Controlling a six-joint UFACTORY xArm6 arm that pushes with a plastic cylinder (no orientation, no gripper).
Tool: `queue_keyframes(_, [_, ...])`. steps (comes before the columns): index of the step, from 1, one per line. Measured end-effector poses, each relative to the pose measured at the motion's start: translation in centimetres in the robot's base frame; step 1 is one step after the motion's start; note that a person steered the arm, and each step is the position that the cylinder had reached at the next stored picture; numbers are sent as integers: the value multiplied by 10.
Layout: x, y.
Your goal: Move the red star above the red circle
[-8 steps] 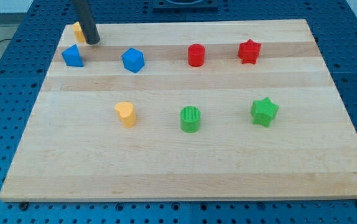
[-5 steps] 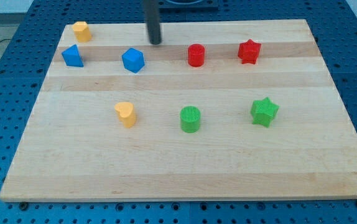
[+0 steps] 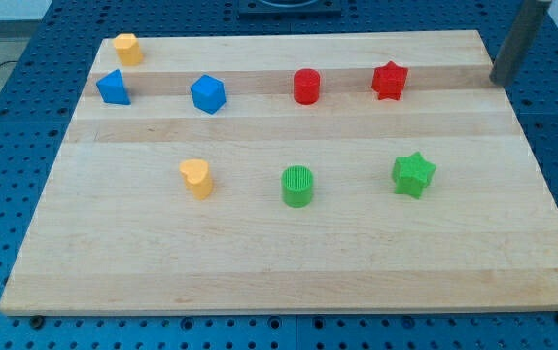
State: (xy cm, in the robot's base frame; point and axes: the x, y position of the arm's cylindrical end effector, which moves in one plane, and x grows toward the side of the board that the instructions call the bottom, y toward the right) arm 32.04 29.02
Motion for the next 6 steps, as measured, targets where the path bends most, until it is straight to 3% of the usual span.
queue_keyframes(1, [12,-46])
queue_keyframes(3, [-44,-187])
queue_keyframes(4, [-57,-215])
queue_keyframes(6, [-37,-106])
